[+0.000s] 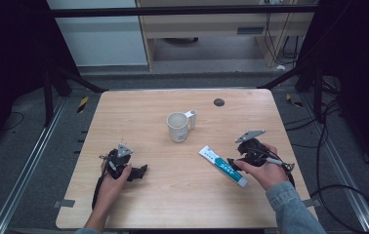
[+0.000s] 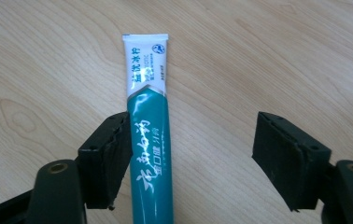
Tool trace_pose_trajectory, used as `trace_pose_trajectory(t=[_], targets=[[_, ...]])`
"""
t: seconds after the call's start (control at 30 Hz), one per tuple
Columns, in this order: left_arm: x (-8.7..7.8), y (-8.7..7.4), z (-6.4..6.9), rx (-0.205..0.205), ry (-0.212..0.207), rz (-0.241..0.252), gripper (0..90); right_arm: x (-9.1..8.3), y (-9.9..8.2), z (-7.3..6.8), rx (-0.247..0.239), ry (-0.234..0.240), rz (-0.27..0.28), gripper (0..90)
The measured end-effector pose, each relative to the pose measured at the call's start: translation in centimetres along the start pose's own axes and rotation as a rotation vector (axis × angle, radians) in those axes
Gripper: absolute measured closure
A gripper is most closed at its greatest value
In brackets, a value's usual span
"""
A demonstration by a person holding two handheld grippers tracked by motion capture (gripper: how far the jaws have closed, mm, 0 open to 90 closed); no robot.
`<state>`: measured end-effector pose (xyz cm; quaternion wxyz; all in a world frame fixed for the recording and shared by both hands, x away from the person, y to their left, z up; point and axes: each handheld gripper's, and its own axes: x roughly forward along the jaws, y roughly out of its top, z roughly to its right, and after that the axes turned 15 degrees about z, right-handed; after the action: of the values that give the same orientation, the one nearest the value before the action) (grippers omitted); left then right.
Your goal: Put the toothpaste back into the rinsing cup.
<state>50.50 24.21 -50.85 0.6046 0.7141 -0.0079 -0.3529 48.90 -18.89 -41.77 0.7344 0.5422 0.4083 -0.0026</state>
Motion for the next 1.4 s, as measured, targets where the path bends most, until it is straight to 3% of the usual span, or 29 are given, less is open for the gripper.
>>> trace_pose_trajectory(t=[0.5,0.87,1.4], targets=[[0.0,0.0,0.0,-0.001,0.0,0.001,0.0,2.5,2.1,-1.2,-0.011,0.047,-0.098,23.7],[0.1,0.0,-0.1,-0.001,-0.002,-0.001,0.0,4.4,2.6,-1.7,-0.024,0.095,-0.127,34.6],[0.2,0.1,-0.2,0.003,-0.002,-0.002,0.0,6.2,2.5,-2.8,-0.035,0.12,-0.191,34.4]])
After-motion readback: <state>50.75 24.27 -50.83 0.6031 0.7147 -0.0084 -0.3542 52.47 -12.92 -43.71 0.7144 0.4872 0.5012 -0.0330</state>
